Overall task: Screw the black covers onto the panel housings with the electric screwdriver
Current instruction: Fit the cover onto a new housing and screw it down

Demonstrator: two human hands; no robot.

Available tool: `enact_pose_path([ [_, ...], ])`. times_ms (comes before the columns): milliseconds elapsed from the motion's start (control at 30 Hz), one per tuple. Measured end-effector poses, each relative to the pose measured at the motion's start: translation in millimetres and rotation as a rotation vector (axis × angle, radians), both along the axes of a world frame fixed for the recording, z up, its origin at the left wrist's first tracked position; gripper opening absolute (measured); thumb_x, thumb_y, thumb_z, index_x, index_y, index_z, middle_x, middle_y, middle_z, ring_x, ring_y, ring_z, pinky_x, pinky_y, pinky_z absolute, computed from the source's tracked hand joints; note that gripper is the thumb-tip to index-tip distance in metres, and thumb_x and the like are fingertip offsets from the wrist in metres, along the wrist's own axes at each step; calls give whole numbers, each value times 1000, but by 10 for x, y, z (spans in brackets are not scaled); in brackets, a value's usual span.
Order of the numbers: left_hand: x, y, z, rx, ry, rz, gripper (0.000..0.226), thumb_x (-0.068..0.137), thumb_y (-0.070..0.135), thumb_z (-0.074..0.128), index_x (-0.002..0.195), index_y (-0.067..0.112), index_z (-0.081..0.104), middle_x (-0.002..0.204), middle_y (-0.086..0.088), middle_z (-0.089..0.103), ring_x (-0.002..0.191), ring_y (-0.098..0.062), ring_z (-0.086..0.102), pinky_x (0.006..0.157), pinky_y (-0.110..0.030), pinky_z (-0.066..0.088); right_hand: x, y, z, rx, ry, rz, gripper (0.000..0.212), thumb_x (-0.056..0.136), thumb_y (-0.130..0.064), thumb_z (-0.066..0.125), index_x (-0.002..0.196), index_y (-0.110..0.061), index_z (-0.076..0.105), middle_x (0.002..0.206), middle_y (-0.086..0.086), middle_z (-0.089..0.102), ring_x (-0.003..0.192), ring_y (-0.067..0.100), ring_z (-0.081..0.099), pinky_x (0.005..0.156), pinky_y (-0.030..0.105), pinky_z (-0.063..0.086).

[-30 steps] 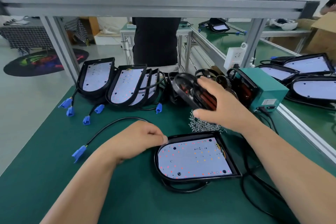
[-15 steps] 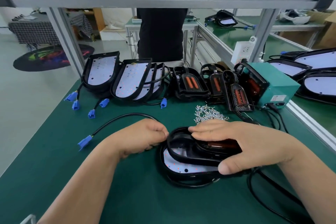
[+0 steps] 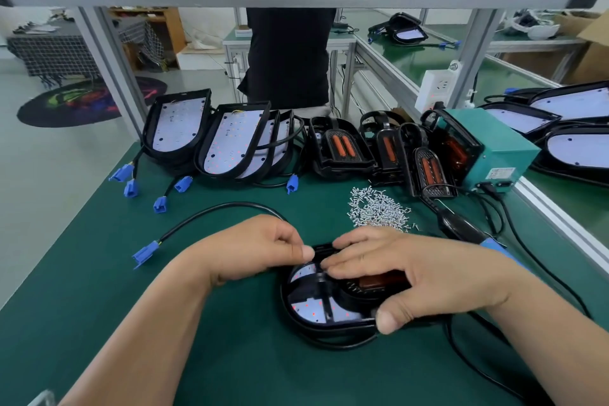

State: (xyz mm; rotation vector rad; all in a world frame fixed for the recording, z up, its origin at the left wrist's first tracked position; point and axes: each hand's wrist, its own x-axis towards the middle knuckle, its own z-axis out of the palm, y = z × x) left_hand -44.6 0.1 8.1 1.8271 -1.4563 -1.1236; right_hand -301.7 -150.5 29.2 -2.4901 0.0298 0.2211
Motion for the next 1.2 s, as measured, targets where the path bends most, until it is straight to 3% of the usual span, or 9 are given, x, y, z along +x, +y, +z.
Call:
enact_pose_path([
  [133, -9, 3, -3, -14, -20, -9, 29, 82, 47, 79, 81, 19, 71, 56, 15, 47, 55, -6, 36, 54, -24, 28, -14, 104, -88, 39, -103, -105, 75, 91, -54, 76, 158, -29, 50, 165, -22, 38, 159, -2, 14, 126, 17, 12],
  [333, 35, -10, -43, 19, 29, 6, 34, 88, 49, 77, 83, 16, 69, 60, 8, 44, 54, -11, 32, 50, -26, 25, -89, 201, -171, -311, -37, -174, 83, 96, -81, 37, 166, -38, 30, 174, -20, 15, 152, -12, 0, 120, 9, -5],
  [433, -2, -69, -72, 19, 327, 204, 27, 106, 36, 62, 101, 11, 71, 64, 6, 40, 50, -9, 22, 41, -18, 19, -76, 218, -148, -237, -48, -185, 85, 95, -81, 38, 166, -34, 32, 172, -19, 20, 148, -20, 0, 119, 8, -3],
  [500, -56, -155, -74, -36, 710, 392, 19, 106, 20, 56, 107, 5, 68, 67, 3, 45, 48, -6, 25, 37, -16, 20, -64, 213, -121, -119, -93, -225, 87, 94, -80, 41, 165, -31, 34, 170, -22, 23, 151, -20, 1, 122, 9, 2],
  [600, -104, -273, -70, -137, 1444, 658, 21, 91, 1, 55, 112, -2, 60, 79, -5, 55, 56, -9, 46, 39, -15, 35, -129, 111, -52, -86, -178, -413, 84, 93, -88, 39, 161, -39, 41, 165, -29, 32, 151, -17, 16, 126, 20, 19],
  [667, -120, -296, -109, -190, 1569, 752, 25, 95, -6, 47, 119, -6, 55, 88, -12, 59, 67, -17, 56, 46, -18, 46, -234, -35, 5, -224, -224, -603, 80, 91, -89, 35, 154, -42, 49, 153, -32, 42, 141, -17, 33, 121, 29, 34],
  [867, -197, -282, -159, -174, 1254, 679, 28, 102, -11, 36, 122, -6, 55, 84, -9, 65, 55, -9, 50, 40, -16, 35, -772, -408, -57, -678, 102, -944, 90, 79, -94, 31, 142, -33, 51, 124, -7, 49, 121, 18, 57, 87, 40, 52],
  [1000, -284, -296, -171, -215, 907, 613, 13, 107, -1, 45, 111, 1, 57, 77, -7, 69, 50, -9, 41, 39, -18, 26, -1003, -426, -166, -704, 260, -924, 83, 62, -109, 18, 97, -38, 46, 81, -14, 59, 72, 2, 58, 59, 30, 42],
  [1200, -304, -298, -219, -234, 770, 542, 22, 106, 18, 61, 112, 1, 74, 76, -2, 62, 53, -8, 39, 41, -16, 27, -1030, -431, -166, -560, 136, -960, 42, 85, -68, 66, 81, -30, 50, 63, -5, 61, 57, 6, 58, 58, 34, 48],
])
